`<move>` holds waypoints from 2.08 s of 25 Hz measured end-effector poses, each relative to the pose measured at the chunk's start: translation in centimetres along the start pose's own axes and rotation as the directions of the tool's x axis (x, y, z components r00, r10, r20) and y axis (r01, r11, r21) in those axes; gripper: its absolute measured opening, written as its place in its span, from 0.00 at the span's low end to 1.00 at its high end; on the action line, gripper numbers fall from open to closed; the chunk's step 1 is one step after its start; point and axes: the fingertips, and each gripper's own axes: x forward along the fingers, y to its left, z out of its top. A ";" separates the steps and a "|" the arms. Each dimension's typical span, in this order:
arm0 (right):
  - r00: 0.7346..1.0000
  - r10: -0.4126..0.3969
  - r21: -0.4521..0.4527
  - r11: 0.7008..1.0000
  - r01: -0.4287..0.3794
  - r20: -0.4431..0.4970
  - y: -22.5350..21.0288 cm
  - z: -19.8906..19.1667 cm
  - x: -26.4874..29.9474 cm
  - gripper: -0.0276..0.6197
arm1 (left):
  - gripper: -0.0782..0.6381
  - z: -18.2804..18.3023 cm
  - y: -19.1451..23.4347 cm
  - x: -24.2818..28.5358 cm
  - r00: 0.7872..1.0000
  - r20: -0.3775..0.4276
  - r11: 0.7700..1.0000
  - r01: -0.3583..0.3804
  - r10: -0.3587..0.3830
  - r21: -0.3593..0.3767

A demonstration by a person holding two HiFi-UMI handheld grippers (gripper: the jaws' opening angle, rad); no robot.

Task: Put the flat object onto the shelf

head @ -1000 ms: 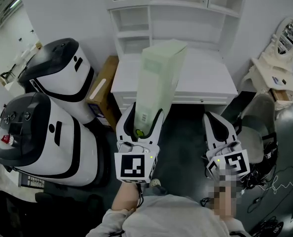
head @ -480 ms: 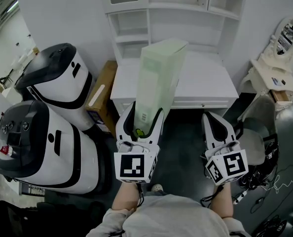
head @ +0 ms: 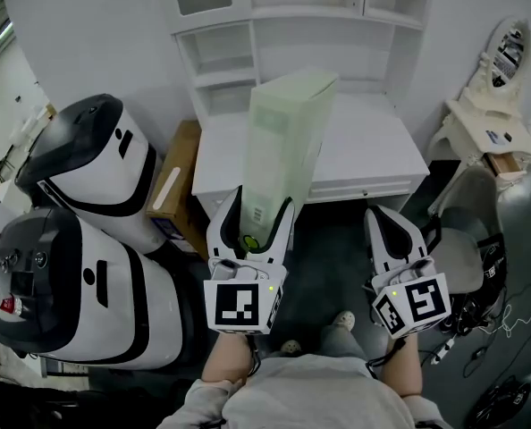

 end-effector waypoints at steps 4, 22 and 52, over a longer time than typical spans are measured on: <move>1.000 0.000 0.001 1.000 0.000 0.002 -1.6 -0.2 1.3 0.06 | 0.52 -0.4 -0.3 1.9 1.000 -0.001 1.000 0.005 -0.005 0.002; 0.992 0.123 -0.012 0.992 -0.123 0.030 -12.9 -0.4 10.8 0.06 | 0.52 -1.5 -1.8 14.7 0.995 0.023 0.995 -0.097 0.097 0.025; 0.975 0.220 0.038 0.975 -0.221 0.028 -24.2 -3.6 18.4 0.06 | 0.52 -3.8 -4.4 26.6 0.982 0.025 0.980 -0.189 0.188 0.059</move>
